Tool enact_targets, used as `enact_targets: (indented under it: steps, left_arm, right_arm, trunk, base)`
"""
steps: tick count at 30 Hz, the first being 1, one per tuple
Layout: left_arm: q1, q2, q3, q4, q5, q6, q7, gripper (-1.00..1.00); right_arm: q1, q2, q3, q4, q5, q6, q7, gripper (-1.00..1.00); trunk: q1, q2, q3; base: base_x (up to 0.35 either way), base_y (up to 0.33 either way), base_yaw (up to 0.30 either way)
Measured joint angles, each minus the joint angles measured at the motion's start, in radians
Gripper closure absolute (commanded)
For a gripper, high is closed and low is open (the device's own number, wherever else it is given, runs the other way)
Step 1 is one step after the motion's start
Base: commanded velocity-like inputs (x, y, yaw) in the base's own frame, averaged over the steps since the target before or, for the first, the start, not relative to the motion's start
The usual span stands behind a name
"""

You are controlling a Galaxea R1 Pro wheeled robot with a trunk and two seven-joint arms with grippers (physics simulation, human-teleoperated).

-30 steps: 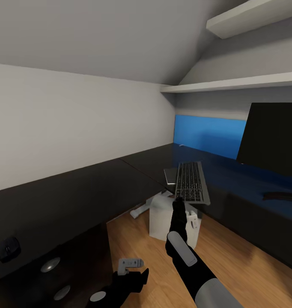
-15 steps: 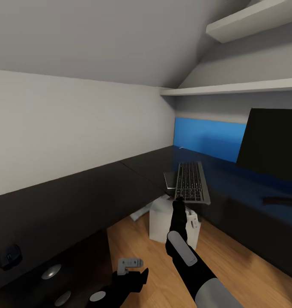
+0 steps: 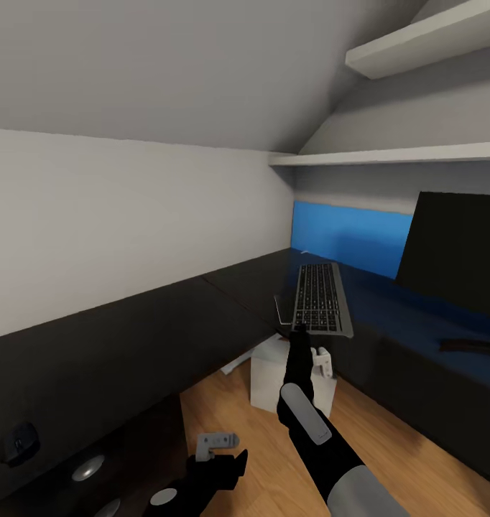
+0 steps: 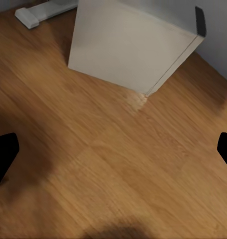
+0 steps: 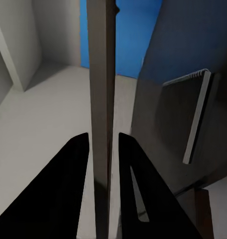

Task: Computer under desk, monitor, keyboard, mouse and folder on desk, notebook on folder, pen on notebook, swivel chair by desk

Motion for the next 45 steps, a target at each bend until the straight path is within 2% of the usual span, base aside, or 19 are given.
enact_targets:
  steps: [9, 17, 19, 21, 25, 30, 34, 38, 45]
  left_arm:
    - [0.000, 0.001, 0.001, 0.010, 0.001, 0.000, 0.007, -1.00]
    - [0.000, -0.008, 0.006, 0.114, -0.001, 0.000, 0.010, -1.00]
    - [-0.001, -0.010, 0.017, 0.128, -0.001, -0.002, 0.012, -1.00]
    - [-0.001, -0.013, 0.026, 0.149, -0.003, -0.004, 0.014, -1.00]
    - [0.000, -0.013, 0.040, 0.194, -0.005, -0.016, 0.016, -1.00]
    - [0.000, -0.009, 0.042, 0.242, -0.004, -0.065, 0.012, -1.00]
    - [0.000, -0.005, 0.053, 0.325, -0.003, -0.085, 0.005, -1.00]
    - [0.000, -0.004, 0.060, 0.339, -0.004, -0.117, 0.005, -1.00]
    - [0.000, 0.011, 0.064, 0.343, -0.003, -0.159, 0.006, -1.00]
  right_arm:
    - [0.000, 0.000, 0.001, -0.003, 0.000, 0.001, 0.000, 1.00]
    - [0.000, 0.000, 0.003, -0.011, -0.002, 0.020, -0.001, 1.00]
    - [0.001, -0.002, 0.003, -0.038, 0.012, 0.046, -0.001, 1.00]
    - [0.001, -0.005, 0.002, -0.044, 0.000, 0.061, -0.002, 1.00]
    - [0.002, -0.013, 0.003, -0.060, 0.001, 0.074, -0.003, 1.00]
    - [0.004, -0.016, 0.013, -0.080, 0.003, 0.086, 0.000, 1.00]
    - [0.005, -0.016, 0.016, -0.081, 0.000, 0.086, 0.006, 1.00]
    - [0.006, -0.016, 0.016, -0.078, -0.001, 0.087, 0.007, 1.00]
    - [0.008, -0.015, 0.017, -0.073, -0.002, 0.088, 0.006, 1.00]
  trunk:
    - [-0.034, 0.063, 0.028]
    - [-0.065, 0.119, 0.053]
    - [-0.073, 0.133, 0.060]
    - [-0.080, 0.147, 0.066]
    - [-0.096, 0.175, 0.078]
    - [-0.096, 0.175, 0.078]
    - [-0.096, 0.175, 0.078]
    - [-0.096, 0.175, 0.078]
    - [-0.096, 0.175, 0.078]
  base:
    - [-0.270, -0.043, 0.000]
    - [-0.309, -0.030, 0.000]
    - [-0.086, -0.001, 0.000]
    - [-0.033, -0.001, 0.000]
    - [-0.009, 0.000, 0.000]
    - [-0.001, 0.000, 0.000]
    - [0.000, 0.000, 0.000]
    - [0.000, 0.000, 0.000]
    - [0.000, 0.000, 0.000]
